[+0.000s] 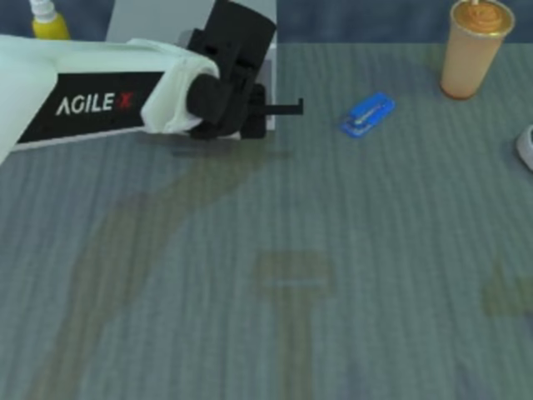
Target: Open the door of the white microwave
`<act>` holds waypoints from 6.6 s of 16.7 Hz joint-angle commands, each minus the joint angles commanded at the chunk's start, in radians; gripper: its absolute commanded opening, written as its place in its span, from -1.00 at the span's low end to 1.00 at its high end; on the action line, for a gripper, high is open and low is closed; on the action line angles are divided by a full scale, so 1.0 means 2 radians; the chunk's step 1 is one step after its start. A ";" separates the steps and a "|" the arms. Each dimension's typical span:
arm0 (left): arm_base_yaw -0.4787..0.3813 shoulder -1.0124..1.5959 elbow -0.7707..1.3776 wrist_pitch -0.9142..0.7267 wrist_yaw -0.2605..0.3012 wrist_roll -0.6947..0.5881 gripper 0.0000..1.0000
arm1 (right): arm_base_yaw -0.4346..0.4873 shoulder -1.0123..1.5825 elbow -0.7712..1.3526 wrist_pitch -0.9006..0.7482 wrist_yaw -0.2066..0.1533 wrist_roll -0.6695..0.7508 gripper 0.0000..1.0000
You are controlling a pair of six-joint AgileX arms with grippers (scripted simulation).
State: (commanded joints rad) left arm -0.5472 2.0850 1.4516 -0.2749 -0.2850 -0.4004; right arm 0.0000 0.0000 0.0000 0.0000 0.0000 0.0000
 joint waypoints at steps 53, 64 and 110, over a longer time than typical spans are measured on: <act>0.014 -0.039 -0.061 0.035 0.037 0.055 -1.00 | 0.000 0.000 0.000 0.000 0.000 0.000 1.00; 0.010 -0.038 -0.059 0.035 0.041 0.052 -1.00 | 0.000 0.000 0.000 0.000 0.000 0.000 1.00; 0.026 -0.070 -0.107 0.059 0.076 0.103 -1.00 | 0.000 0.000 0.000 0.000 0.000 0.000 1.00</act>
State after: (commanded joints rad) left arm -0.4946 1.9455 1.2367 -0.1577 -0.1326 -0.1949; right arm 0.0000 0.0000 0.0000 0.0000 0.0000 0.0000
